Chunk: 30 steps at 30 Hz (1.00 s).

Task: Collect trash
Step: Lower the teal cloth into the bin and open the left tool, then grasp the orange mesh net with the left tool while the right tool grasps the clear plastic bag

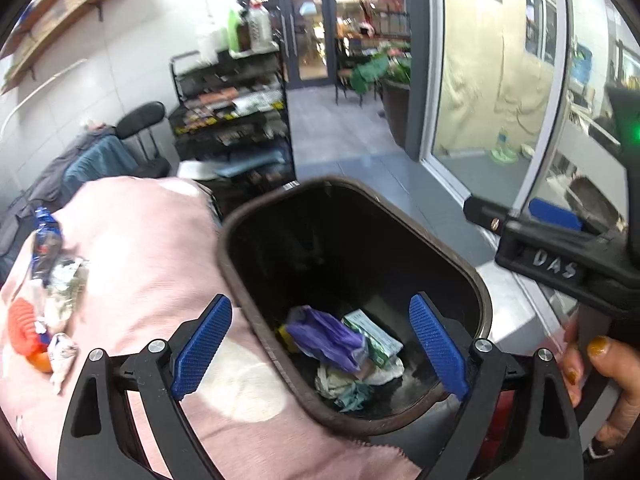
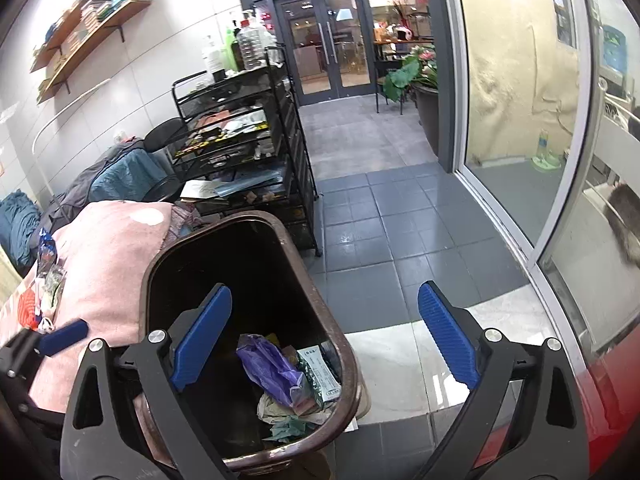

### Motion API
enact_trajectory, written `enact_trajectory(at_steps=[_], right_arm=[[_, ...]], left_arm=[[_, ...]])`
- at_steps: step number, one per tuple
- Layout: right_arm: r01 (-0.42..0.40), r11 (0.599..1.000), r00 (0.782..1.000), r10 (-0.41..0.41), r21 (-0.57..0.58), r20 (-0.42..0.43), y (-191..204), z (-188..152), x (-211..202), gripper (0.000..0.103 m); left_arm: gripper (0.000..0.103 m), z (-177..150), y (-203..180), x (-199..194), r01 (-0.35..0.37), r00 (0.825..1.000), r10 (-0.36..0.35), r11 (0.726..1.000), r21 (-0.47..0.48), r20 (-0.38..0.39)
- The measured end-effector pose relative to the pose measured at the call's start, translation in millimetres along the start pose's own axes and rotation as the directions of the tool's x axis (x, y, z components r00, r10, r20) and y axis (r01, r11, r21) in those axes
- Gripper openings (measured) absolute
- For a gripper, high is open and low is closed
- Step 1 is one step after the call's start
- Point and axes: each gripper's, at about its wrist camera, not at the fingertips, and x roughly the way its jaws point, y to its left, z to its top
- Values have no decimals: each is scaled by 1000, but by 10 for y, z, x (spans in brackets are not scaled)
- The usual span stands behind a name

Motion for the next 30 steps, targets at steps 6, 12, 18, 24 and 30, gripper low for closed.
enact_trajectory(at_steps=[6,12,18,24,30], right_arm=[[-62,997,998,63,-42,21,227,-16,-88,94],[-135,987,991,136,-89,8,568,-58,-138,95],[-238,960,971,236,-148,-34,1026,-99,-140,95],[-375,901,926,352,-218,-136,1555,-151,-73,95],[-519,799,850,445,-305,-281,2217,-171,125,95]], left_arm=[[93,-74,278,-377,-68,992,75,995,-68,103],[97,-153,654,-600,-127,986,139,983,-129,90],[97,-370,1175,-698,-225,972,234,948,-224,17],[97,-601,1800,-761,-275,959,280,901,-335,-34],[97,-847,2489,-796,-313,948,305,839,-445,-92]])
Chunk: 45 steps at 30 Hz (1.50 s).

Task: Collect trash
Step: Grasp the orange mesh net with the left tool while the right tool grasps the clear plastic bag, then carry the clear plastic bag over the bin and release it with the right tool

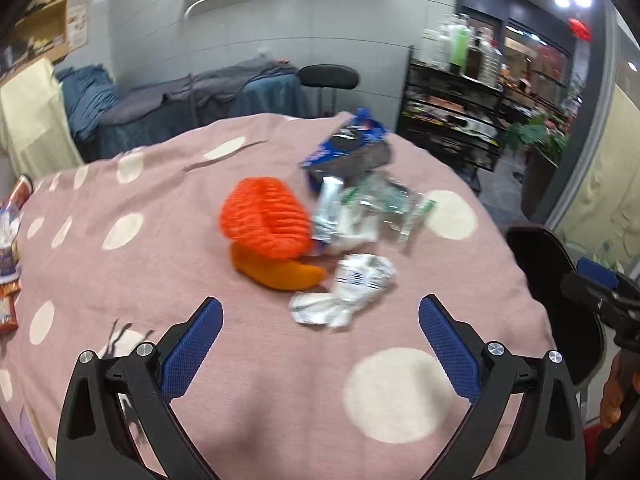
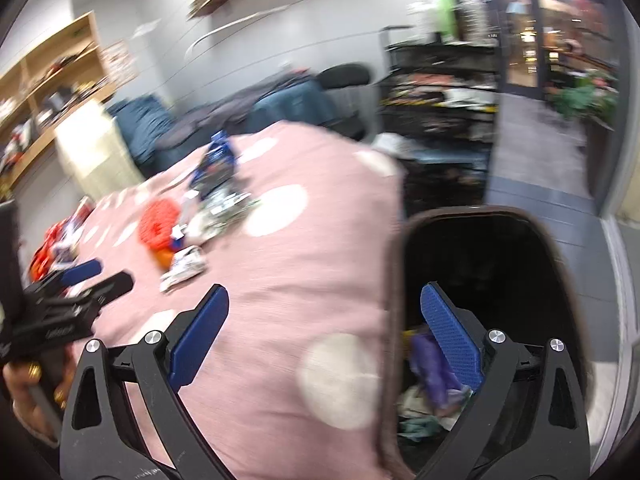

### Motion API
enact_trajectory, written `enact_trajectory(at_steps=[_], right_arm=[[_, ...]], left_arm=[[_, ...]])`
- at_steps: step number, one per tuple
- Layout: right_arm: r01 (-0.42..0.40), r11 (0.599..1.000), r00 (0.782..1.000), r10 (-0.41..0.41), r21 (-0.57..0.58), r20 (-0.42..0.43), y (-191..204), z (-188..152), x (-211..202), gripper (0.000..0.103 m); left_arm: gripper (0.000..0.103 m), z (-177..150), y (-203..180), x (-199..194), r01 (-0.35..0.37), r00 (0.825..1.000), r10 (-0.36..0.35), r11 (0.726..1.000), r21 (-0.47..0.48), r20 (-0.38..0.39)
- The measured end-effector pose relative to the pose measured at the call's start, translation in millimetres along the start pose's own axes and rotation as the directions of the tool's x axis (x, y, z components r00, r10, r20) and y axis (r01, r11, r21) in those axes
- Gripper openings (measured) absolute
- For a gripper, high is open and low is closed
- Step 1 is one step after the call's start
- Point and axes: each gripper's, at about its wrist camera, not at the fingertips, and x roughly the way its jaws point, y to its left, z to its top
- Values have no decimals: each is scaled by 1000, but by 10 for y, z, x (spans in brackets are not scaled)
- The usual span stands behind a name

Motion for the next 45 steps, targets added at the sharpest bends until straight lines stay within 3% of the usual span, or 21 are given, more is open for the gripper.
enact_trajectory(at_steps=[6,16,21,23,24,27,34,45], right_arm=[[-75,992,996,69,-99,-59,392,295,431,95],[-57,936,990,6,-348,-144,920,681,1173,95],[-59,924,982,-15,-377,-190,973,774,1481,83],[-58,922,977,-27,-382,-213,969,790,1585,71],[-58,923,977,-26,-380,-213,963,789,1593,65],[-74,930,979,-1,-359,-203,923,779,1550,59],[-88,958,987,46,-272,-156,842,671,1243,51],[-91,985,994,81,-147,-70,616,386,527,51]], left_arm=[[97,201,396,193,-10,1000,9,997,-73,-22],[76,500,635,772,12,992,-27,993,-120,-127],[54,534,626,822,48,989,-67,989,-139,-130],[37,518,629,795,43,990,-61,989,-138,-124],[28,512,631,783,37,991,-54,990,-138,-121],[21,504,662,731,43,992,-61,986,-163,-106],[20,457,592,397,49,998,-56,983,-175,-38],[20,154,258,-182,91,996,-87,987,-133,32]])
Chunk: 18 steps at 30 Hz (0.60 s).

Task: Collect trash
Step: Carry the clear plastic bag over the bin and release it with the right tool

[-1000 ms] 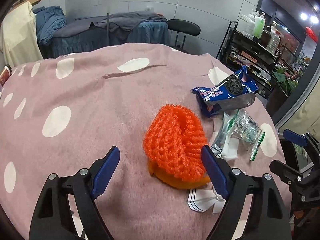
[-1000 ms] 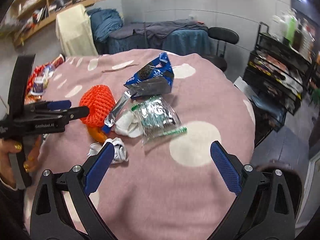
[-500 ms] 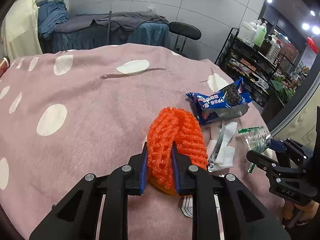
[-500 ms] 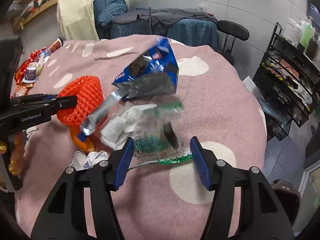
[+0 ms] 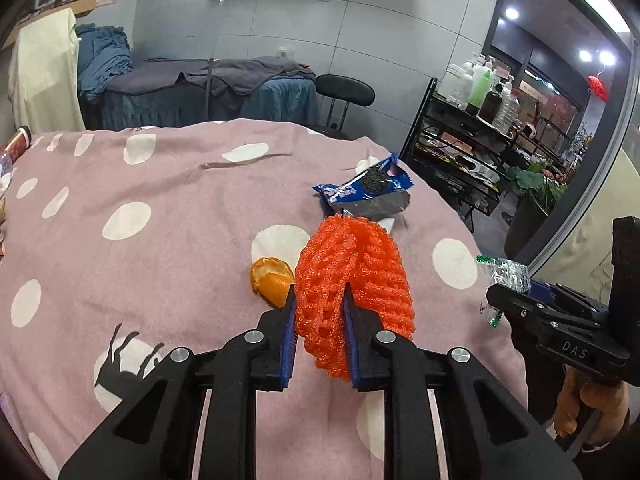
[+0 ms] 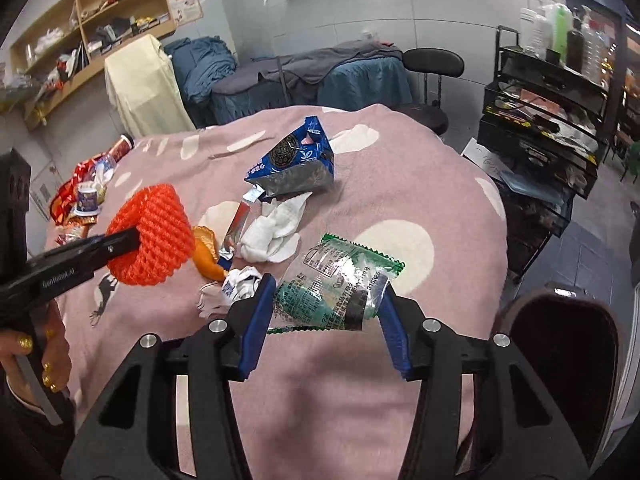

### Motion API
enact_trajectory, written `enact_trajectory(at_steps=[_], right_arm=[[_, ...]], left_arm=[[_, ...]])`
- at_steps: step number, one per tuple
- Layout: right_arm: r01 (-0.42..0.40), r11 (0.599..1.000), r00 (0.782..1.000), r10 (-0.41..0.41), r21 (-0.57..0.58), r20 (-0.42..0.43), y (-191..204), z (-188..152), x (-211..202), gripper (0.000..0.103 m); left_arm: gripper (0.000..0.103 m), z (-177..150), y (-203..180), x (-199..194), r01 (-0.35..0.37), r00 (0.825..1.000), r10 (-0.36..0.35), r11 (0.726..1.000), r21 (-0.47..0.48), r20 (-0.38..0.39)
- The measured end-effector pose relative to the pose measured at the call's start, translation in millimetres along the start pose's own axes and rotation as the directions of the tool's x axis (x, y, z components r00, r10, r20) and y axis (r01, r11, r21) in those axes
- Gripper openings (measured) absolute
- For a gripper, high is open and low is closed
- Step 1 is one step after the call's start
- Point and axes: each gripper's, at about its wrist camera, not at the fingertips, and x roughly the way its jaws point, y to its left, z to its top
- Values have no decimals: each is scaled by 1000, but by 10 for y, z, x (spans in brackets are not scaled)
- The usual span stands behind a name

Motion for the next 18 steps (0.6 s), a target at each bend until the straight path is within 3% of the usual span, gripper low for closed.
enact_trajectory(at_steps=[9,18], right_arm=[[52,996,997,-57,78,57,-204,-353,-518,51],[156,973,982,-172,168,83,-520,-738,-952,51]], left_arm=[[20,-261,-410,-239,80,997,-80,995,65,12],[20,-443,-821,-299,165,986,-165,978,124,-7]])
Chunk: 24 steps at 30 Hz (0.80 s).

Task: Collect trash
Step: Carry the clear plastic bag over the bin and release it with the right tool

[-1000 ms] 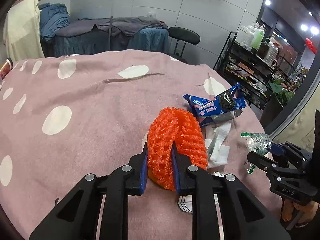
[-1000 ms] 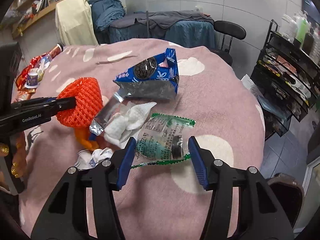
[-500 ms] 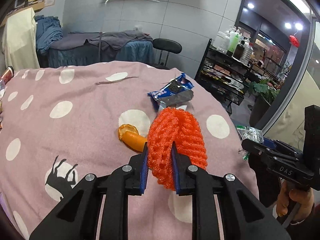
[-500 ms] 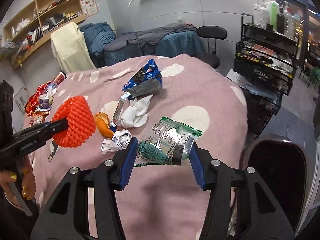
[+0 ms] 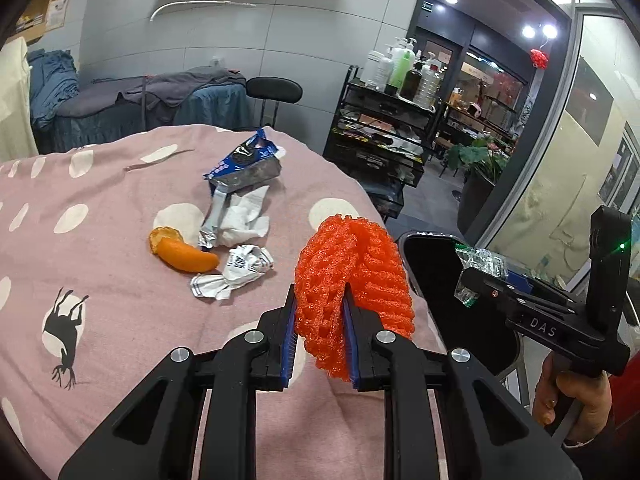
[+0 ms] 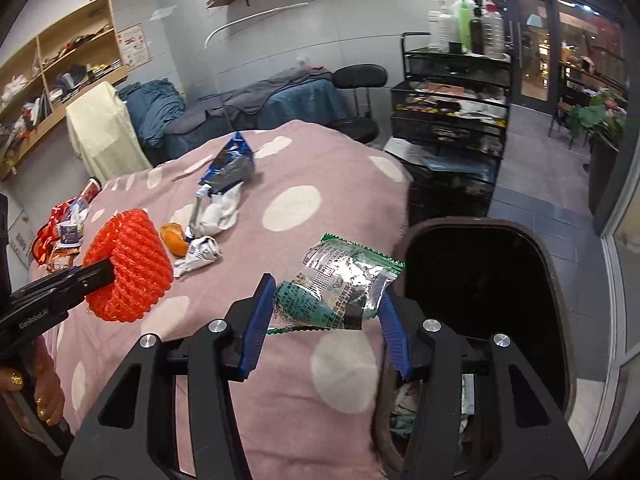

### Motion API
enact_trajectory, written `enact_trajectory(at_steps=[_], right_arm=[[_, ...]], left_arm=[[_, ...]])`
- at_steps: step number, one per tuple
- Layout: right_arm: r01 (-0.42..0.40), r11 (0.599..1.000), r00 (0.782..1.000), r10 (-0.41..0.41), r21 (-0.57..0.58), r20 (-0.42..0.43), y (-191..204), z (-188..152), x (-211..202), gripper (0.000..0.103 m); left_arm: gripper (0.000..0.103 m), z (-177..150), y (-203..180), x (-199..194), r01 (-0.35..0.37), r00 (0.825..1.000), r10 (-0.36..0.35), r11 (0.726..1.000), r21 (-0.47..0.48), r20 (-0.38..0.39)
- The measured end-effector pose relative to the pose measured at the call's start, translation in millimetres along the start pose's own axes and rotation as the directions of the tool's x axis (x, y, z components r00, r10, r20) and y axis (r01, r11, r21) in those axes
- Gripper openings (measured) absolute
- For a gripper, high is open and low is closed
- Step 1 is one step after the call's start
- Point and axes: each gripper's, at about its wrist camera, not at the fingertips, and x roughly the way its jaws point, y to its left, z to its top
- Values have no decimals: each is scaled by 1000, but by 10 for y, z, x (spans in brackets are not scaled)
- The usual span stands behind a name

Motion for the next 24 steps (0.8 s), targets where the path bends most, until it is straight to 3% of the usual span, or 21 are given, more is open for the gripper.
enact_trajectory(at_steps=[14,24], right_arm=[[170,978,985,-164,121,-55,-698,-265,-18,52],[226,959,969,-203,170,-140,-1028,-422,265,53]], left_arm=[[20,-143,-556,176,93,995,-89,991,92,-52],[20,-204,-720,255,111,992,-101,986,124,-81]])
